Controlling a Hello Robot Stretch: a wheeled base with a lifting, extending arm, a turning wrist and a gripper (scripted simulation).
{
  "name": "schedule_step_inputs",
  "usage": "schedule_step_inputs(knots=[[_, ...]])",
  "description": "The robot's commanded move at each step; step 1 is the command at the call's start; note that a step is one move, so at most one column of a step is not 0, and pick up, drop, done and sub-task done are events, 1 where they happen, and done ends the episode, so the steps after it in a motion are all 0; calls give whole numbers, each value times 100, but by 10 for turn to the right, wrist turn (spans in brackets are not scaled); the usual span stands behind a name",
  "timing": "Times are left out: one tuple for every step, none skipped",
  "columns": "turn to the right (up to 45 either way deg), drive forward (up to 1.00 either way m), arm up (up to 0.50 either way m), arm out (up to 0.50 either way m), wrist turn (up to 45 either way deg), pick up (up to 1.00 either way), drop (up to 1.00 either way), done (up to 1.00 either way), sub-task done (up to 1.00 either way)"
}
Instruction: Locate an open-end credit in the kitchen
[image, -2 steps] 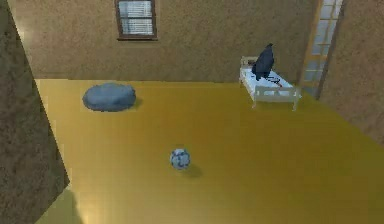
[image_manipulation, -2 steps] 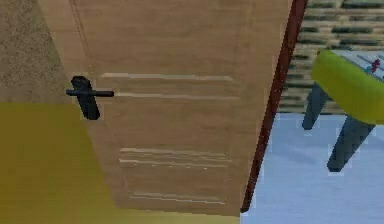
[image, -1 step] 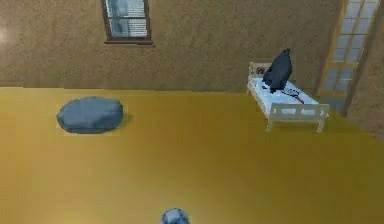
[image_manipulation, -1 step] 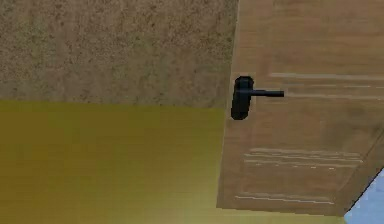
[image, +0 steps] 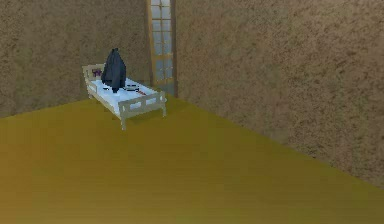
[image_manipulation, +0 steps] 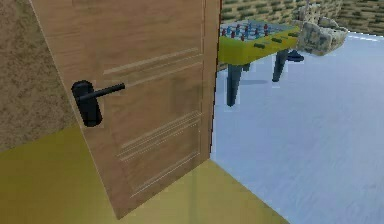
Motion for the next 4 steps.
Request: schedule_step_inputs(knots=[[150,0,0,0,0,0,0,0,0],[0,25,0,0,0,0,0,0,0],[-150,0,0,0,0,0,0,0,0],[0,100,0,0,0,0,0,0,0]])
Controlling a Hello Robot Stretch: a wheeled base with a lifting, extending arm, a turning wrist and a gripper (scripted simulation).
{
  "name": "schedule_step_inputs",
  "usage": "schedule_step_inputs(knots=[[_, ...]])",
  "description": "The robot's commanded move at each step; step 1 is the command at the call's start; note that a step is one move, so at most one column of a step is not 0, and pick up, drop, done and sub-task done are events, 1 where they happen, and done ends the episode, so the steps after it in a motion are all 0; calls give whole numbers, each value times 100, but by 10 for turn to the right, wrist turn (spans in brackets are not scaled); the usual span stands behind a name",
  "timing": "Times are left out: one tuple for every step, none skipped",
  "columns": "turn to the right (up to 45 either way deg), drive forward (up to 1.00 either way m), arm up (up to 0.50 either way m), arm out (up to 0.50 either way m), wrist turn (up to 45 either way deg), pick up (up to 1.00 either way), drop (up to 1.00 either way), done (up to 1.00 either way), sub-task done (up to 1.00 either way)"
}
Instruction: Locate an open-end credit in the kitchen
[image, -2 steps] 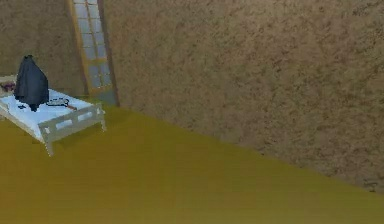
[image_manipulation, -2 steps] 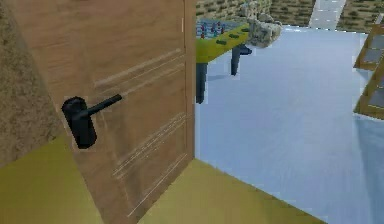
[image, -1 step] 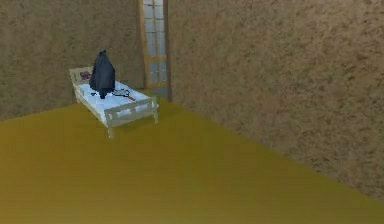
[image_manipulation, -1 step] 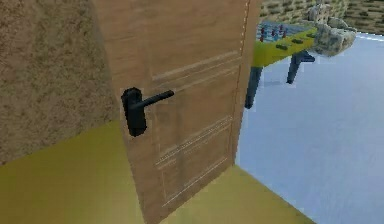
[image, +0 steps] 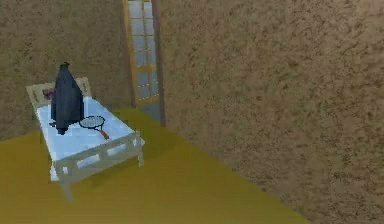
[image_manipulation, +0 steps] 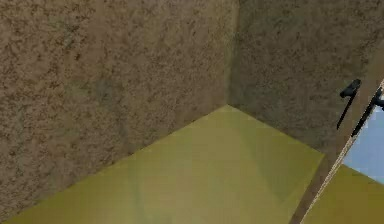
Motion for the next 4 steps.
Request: schedule_step_inputs(knots=[[0,100,0,0,0,0,0,0,0],[-30,0,0,0,0,0,0,0,0],[0,100,0,0,0,0,0,0,0],[-120,0,0,0,0,0,0,0,0]])
